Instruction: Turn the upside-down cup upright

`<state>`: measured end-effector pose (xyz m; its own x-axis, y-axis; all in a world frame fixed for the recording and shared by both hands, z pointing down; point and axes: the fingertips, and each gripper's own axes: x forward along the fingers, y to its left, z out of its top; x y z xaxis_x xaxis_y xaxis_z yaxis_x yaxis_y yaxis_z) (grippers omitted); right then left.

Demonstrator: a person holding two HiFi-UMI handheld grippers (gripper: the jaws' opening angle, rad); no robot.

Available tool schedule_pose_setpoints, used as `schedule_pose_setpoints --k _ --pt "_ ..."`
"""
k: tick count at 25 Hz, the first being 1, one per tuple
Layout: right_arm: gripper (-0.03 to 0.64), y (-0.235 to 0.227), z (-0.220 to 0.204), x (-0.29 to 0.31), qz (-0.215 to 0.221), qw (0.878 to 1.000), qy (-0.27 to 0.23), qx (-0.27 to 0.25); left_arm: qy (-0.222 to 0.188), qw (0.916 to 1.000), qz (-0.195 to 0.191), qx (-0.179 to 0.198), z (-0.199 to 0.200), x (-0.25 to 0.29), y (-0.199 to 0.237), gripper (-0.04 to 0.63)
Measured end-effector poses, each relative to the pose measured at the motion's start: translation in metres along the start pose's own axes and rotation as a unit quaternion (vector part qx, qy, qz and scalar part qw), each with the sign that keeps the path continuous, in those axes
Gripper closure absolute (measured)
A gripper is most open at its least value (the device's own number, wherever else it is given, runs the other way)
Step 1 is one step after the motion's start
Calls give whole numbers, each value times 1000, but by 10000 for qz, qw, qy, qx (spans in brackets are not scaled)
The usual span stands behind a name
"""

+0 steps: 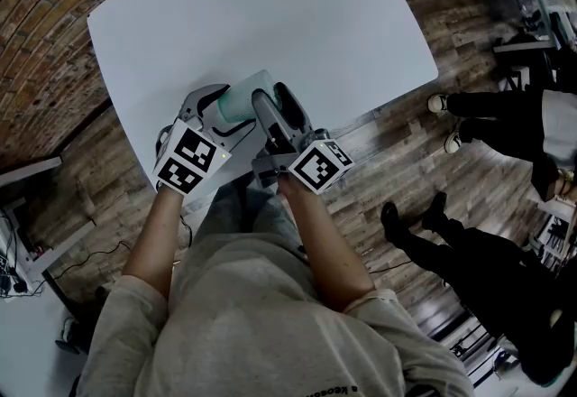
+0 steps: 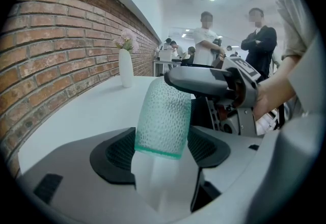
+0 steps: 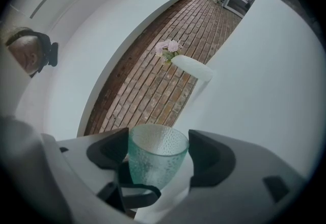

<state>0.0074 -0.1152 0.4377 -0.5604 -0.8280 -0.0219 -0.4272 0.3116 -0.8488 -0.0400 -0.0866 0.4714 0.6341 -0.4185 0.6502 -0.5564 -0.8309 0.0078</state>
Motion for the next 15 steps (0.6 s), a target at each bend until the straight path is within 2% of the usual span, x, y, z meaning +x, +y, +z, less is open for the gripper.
schedule_pose_setpoints --k 7,15 --pt "256 -3 -1 -4 37 9998 27 205 48 9999 14 152 1 1 -2 269" --pt "256 -10 -7 -5 7 9988 66 488 281 9990 -82 342 -7 4 -3 270"
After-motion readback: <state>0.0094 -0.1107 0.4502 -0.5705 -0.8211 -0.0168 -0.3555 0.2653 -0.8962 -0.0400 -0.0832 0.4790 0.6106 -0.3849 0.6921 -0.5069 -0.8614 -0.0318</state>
